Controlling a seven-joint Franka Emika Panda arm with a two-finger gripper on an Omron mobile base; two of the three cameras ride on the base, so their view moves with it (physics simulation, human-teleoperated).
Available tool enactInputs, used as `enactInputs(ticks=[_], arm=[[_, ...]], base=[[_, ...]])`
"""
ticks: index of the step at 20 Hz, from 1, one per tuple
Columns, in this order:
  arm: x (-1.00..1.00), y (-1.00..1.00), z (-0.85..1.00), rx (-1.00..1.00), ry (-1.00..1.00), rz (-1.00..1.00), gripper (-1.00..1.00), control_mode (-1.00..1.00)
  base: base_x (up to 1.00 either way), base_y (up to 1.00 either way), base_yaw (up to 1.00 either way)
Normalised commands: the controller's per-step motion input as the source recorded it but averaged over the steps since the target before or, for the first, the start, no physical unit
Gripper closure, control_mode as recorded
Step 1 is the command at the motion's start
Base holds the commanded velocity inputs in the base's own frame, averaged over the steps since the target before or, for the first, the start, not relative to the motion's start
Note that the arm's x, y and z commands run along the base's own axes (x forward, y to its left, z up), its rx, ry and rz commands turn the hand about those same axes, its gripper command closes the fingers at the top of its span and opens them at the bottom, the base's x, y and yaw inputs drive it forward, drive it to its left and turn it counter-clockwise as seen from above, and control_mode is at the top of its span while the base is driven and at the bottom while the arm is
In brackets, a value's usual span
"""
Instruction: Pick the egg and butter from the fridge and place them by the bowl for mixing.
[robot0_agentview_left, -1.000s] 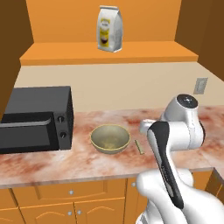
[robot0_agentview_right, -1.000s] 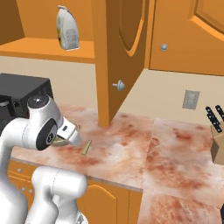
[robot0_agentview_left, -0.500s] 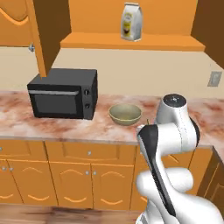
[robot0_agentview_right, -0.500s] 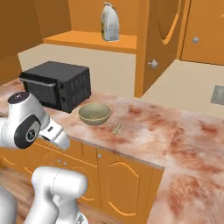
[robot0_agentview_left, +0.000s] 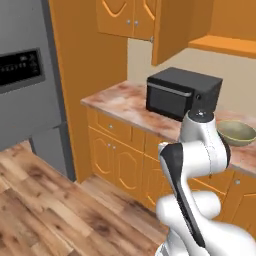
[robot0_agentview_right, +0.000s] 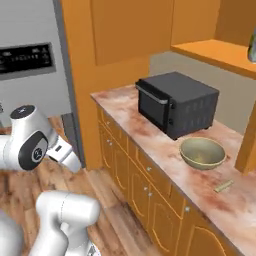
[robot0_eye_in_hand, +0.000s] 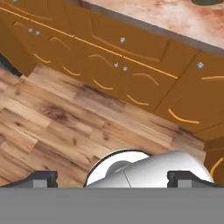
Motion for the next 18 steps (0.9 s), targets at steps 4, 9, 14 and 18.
enactInputs(ticks=[4, 9, 14, 18], arm=[[0.0, 0.0, 0.0, 0.0, 0.0, 0.0, -1.0, 1.0], [0.0, 0.0, 0.0, 0.0, 0.0, 0.0, -1.0, 1.0], [0.0, 0.0, 0.0, 0.0, 0.0, 0.0, -1.0, 1.0], [0.0, 0.0, 0.0, 0.0, 0.0, 0.0, -1.0, 1.0]], base=[[-0.08, 0.0, 1.0], [-0.16, 0.29, 0.93], [-0.26, 0.88, 0.74], [0.02, 1.0, 0.21]])
